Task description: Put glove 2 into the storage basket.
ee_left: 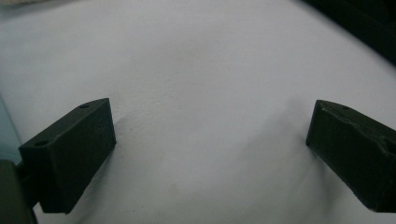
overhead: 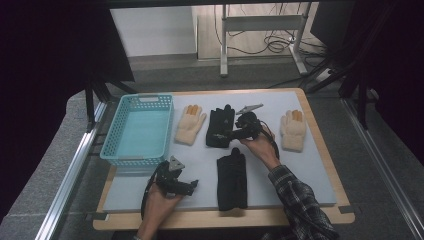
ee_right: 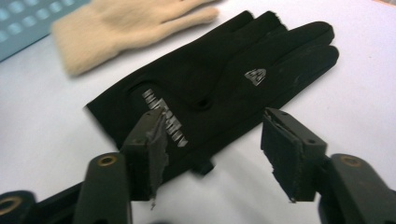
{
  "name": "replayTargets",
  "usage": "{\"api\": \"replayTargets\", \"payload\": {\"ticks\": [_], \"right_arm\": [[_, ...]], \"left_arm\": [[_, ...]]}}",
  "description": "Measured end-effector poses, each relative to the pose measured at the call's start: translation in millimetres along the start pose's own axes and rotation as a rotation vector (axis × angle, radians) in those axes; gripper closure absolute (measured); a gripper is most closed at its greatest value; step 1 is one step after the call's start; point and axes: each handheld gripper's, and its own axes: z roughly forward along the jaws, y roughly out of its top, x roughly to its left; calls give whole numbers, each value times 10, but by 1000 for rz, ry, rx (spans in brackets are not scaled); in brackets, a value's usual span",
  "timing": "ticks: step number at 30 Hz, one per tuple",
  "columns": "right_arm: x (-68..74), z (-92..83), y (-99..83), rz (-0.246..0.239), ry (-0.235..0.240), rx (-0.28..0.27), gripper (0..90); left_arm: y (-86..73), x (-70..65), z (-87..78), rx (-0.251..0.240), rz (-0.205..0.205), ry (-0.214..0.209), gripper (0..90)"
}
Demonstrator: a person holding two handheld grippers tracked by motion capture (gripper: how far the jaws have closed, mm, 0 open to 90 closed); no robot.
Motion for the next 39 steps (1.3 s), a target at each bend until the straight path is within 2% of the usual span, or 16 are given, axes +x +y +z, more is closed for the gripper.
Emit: {"api": "replayTargets", "payload": {"ticks": [5,9,12,16,19,23,26,29,32,37,39], "right_arm": [[-85,173,79,35,4,9,377],[-85,317,119,33,2,15,378],[-75,441,152,0,-6,27,377],[-102,544,189,15,-12,35,375],[-111,624,191,4,-14,46,380],[-116,652,172,6,-24,23,458],[-76,653,184,9,-26,30,594],[-38,652,209,14,-44,50,654],[-35,633,215,17,-38,51,784],[15,619,232,-22,-57,63,843],[28,606,245,-24,-64,68,858]], "left_arm": [[0,0,0,0,0,0,14],[0,-1,1,-2,-1,-1,14],[0,-1,1,-2,-1,-1,14],[0,-1,1,-2,-2,-1,14],[0,-1,1,-1,-1,-1,14],[0,-1,1,-1,-1,-1,13],[0,-1,1,-1,-1,-1,14],[0,-1,1,-1,-1,-1,14],[0,-2,1,-1,-2,-1,14],[-1,-2,1,0,-3,-2,14],[0,0,-1,3,1,-2,14]]}}
